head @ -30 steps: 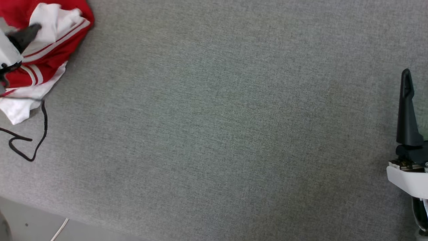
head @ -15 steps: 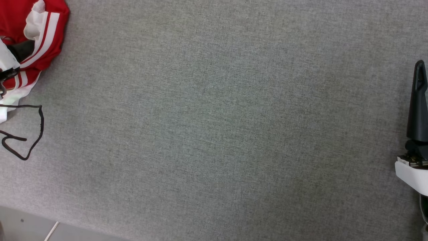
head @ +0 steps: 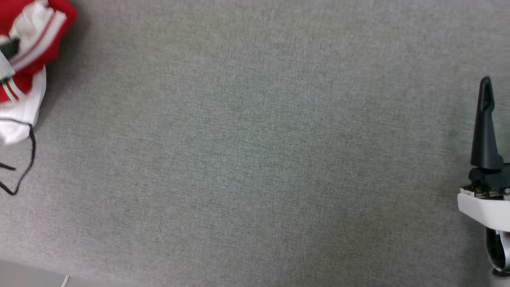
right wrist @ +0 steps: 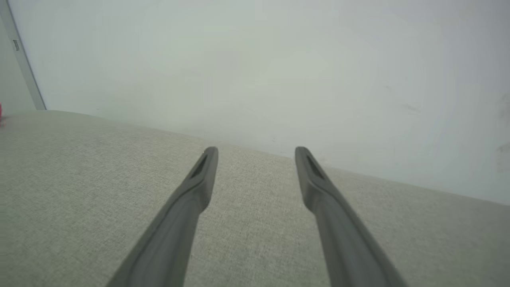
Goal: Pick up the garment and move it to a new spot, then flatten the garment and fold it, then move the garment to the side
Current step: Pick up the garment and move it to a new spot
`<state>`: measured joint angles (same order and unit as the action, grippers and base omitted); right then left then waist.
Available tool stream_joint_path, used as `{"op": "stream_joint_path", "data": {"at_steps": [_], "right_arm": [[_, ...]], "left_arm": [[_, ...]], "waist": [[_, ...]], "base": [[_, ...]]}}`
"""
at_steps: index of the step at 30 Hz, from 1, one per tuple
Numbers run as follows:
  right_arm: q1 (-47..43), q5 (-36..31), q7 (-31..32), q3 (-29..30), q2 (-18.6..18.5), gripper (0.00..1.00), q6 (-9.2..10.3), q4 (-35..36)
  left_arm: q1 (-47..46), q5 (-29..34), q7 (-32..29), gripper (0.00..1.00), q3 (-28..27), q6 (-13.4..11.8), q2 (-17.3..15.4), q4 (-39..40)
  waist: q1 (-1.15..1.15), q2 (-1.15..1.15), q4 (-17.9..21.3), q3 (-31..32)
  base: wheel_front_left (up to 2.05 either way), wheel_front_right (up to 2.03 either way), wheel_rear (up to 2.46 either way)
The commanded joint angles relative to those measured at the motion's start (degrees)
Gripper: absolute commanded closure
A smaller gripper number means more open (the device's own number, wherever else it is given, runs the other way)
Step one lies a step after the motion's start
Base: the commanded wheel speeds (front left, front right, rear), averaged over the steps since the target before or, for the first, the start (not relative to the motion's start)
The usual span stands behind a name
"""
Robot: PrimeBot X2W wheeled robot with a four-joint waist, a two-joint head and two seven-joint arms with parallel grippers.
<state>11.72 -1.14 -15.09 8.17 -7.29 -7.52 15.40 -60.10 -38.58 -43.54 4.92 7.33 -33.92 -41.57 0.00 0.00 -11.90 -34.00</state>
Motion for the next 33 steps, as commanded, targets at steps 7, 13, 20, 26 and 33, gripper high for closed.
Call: {"op": "stream_joint_path", "data": {"at_steps": [7, 13, 20, 26, 33], "right_arm": [[-1.5, 0.6, -0.1, 0.5, 2.0, 0.00, 0.06, -1.4], [-2.0, 0.8, -0.1, 0.9, 3.2, 0.00, 0.06, -2.2], [-1.7, 1.4, -0.1, 0.9, 4.0, 0.00, 0.06, -3.0], [-1.3, 2.2, -0.1, 1.3, 4.5, 0.00, 0.06, -3.6], [-0.9, 4.8, -0.1, 2.0, 4.5, 0.00, 0.06, -4.5]], "left_arm": [[-2.7, -2.8, 0.8, 1.00, 9.6, 0.1, -3.7, 12.1], [-5.2, -3.8, 1.2, 1.00, 17.6, 0.1, -3.7, 20.8], [-7.9, -3.6, 1.4, 1.00, 25.9, 0.1, -0.8, 26.7], [-9.9, -3.8, 2.0, 1.00, 35.3, 0.1, 4.0, 29.5], [-11.3, -5.7, 3.8, 1.00, 50.1, 0.1, 9.0, 30.4]], "waist": [[0.00, 0.00, 1.8, 6.4], [0.00, 0.00, 4.0, 8.7], [0.00, 0.00, 8.0, 10.1], [0.00, 0.00, 12.6, 10.2], [0.00, 0.00, 16.8, 9.7]], "base": [[0.00, 0.00, 0.00], [0.00, 0.00, 0.00], [0.00, 0.00, 0.00], [0.00, 0.00, 0.00], [0.00, 0.00, 0.00]]}}
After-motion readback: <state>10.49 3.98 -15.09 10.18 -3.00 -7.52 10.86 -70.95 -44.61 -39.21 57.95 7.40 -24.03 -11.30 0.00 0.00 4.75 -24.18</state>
